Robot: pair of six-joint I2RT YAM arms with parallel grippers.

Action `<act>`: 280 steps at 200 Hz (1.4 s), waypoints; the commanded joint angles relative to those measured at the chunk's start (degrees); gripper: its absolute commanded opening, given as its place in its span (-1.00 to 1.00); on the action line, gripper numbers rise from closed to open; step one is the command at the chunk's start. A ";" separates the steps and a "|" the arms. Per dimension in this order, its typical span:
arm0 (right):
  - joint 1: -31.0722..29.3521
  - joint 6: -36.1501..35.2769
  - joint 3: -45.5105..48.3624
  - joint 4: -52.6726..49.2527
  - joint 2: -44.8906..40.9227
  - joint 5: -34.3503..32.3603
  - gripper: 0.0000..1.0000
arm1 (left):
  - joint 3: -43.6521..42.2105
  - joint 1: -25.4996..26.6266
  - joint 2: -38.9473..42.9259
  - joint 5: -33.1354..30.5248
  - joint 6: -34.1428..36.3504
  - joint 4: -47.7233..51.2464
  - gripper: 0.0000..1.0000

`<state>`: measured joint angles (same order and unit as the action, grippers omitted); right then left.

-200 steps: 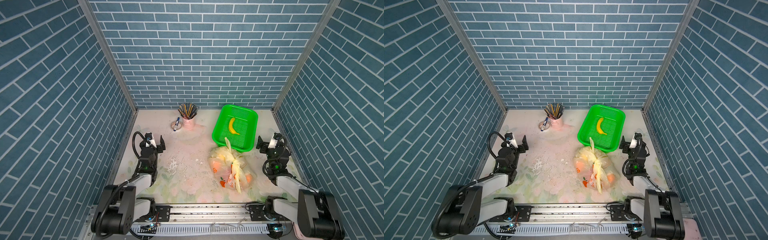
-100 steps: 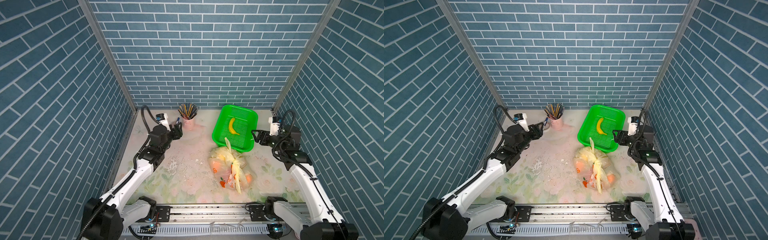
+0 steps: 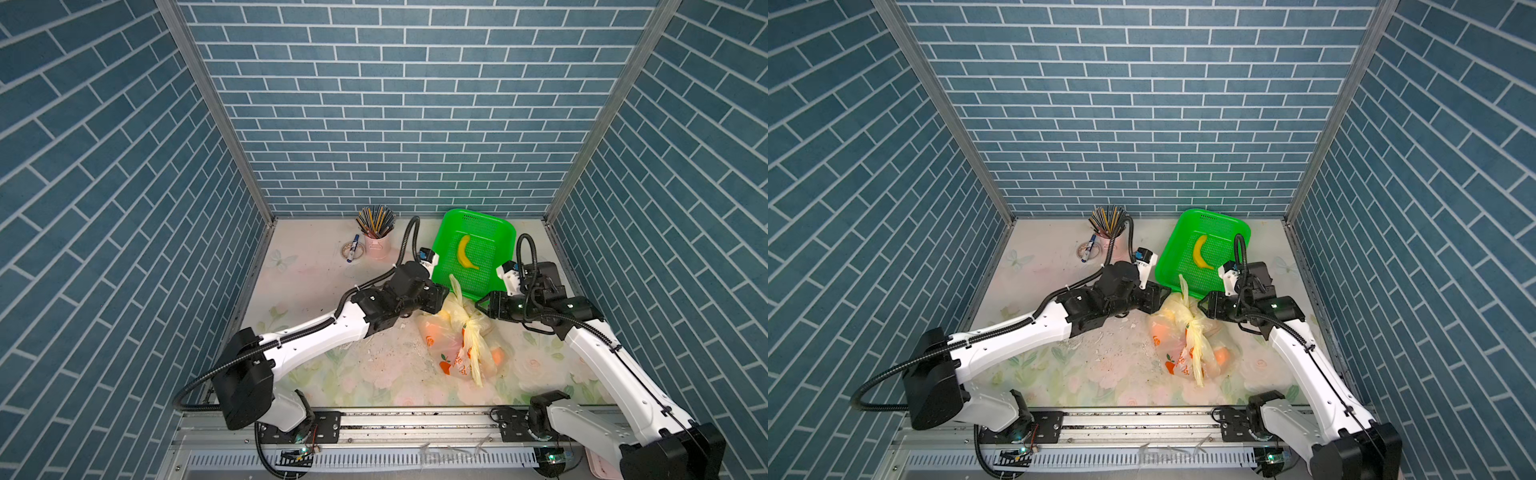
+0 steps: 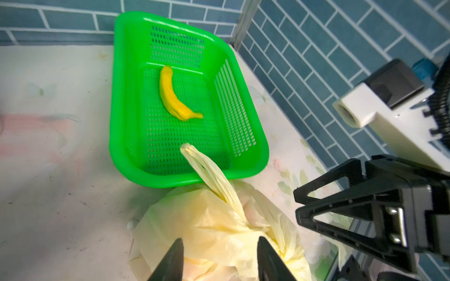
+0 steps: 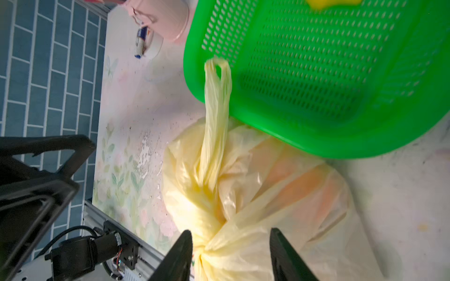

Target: Untie the knot of the plastic bag and take out the fruit

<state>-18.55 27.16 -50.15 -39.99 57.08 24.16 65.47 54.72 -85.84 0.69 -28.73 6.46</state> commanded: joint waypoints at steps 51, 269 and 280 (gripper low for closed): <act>-3.22 9.40 9.23 2.22 -6.20 1.67 0.11 | 5.06 5.98 -7.63 -1.26 0.58 4.03 0.39; -6.72 15.85 18.21 17.44 -12.94 -4.98 -1.00 | 0.09 4.14 -12.82 5.03 -4.23 -3.10 -1.00; -6.61 15.73 17.99 17.01 -13.28 -6.52 -1.00 | -0.83 3.39 -11.60 4.65 -4.15 -2.96 -1.00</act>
<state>-25.04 41.78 -30.85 -23.16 45.19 22.85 66.96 59.59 -100.64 7.09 -32.23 2.26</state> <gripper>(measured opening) 0.041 0.051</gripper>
